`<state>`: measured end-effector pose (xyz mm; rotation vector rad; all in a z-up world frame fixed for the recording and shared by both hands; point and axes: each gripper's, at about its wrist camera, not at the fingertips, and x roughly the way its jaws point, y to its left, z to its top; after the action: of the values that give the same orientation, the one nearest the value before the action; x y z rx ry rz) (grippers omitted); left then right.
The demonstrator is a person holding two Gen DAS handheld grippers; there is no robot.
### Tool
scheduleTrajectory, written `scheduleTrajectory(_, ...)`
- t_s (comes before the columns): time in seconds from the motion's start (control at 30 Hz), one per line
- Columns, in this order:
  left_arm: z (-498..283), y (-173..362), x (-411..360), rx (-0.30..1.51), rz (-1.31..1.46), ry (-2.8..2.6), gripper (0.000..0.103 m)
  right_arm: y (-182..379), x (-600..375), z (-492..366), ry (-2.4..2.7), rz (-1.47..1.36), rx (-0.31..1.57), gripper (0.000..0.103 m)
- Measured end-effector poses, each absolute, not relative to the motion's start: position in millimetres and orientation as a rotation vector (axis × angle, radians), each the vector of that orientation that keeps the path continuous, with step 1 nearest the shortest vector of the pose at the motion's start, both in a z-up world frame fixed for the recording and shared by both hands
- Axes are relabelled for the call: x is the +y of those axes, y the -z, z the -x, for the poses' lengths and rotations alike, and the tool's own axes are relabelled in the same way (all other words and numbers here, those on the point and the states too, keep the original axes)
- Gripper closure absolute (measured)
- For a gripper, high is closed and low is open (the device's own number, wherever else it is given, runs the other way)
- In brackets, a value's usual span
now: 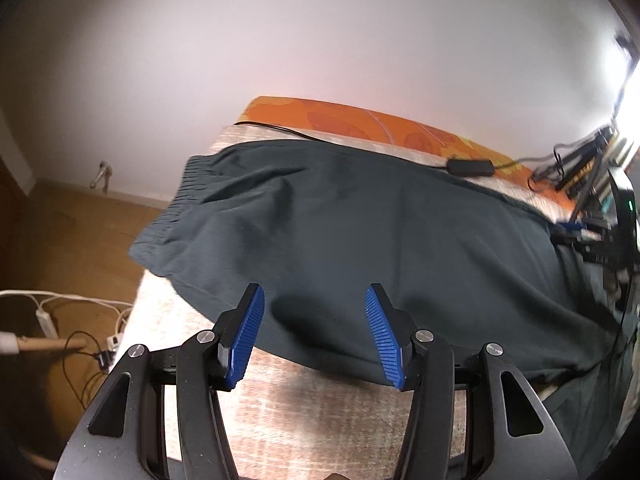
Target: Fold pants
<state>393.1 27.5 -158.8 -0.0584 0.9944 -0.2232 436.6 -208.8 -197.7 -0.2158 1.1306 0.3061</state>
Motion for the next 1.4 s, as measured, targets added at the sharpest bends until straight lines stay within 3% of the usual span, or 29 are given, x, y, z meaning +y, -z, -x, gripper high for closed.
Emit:
scheduleTrajectory(0.07, -398.3, 156.8, 31.8, 0.999, 0.090, 0.222, 0.051, 193.2, -200.4, -430.7, -0.313, 0.235, 1.135, 0.101)
scheduleTrajectory(0.13, -403.1, 153.0, 35.7, 0.996, 0.119, 0.221, 0.049, 183.4, -189.2, -421.2, -0.299, 0.289, 1.111, 0.103)
scheduleTrajectory(0.23, -410.2, 147.7, 44.7, 0.990, 0.195, 0.230, 0.048, 156.5, -167.9, -396.1, -0.315, 0.313, 1.028, 0.103)
scheduleTrajectory(0.3, -416.0, 146.0, 48.5, 1.004, 0.237, 0.228, 0.041, 136.4, -153.3, -370.9, -0.324, 0.353, 0.971, 0.103)
scheduleTrajectory(0.47, -430.5, 141.8, 50.7, 1.012, 0.295, 0.212, 0.040, 109.9, -120.2, -299.8, -0.405, 0.406, 0.918, 0.103)
scheduleTrajectory(0.67, -447.9, 144.0, 42.2, 1.056, 0.378, 0.234, 0.040, 128.7, -90.8, -241.8, -0.506, 0.470, 0.977, 0.103)
scheduleTrajectory(1.1, -498.6, 179.4, -6.8, 1.219, 0.338, 0.137, 0.040, 155.3, -79.3, -225.7, -0.534, 0.501, 0.996, 0.103)
scheduleTrajectory(1.17, -499.9, 183.4, -8.9, 1.209, 0.326, 0.135, 0.045, 157.5, -80.3, -223.1, -0.533, 0.497, 0.997, 0.103)
scheduleTrajectory(1.23, -499.1, 187.1, -11.7, 1.189, 0.296, 0.153, 0.064, 159.3, -80.6, -222.3, -0.530, 0.500, 0.995, 0.103)
scheduleTrajectory(1.27, -498.7, 191.4, -10.8, 1.191, 0.281, 0.143, 0.083, 159.9, -81.7, -222.2, -0.529, 0.501, 0.994, 0.103)
scheduleTrajectory(1.3, -496.5, 194.3, -7.3, 1.179, 0.294, 0.137, 0.093, 160.2, -82.3, -222.4, -0.526, 0.501, 0.992, 0.103)
scheduleTrajectory(1.4, -485.2, 196.2, 9.4, 1.088, 0.406, 0.181, 0.100, 158.6, -84.4, -224.0, -0.510, 0.496, 0.984, 0.103)
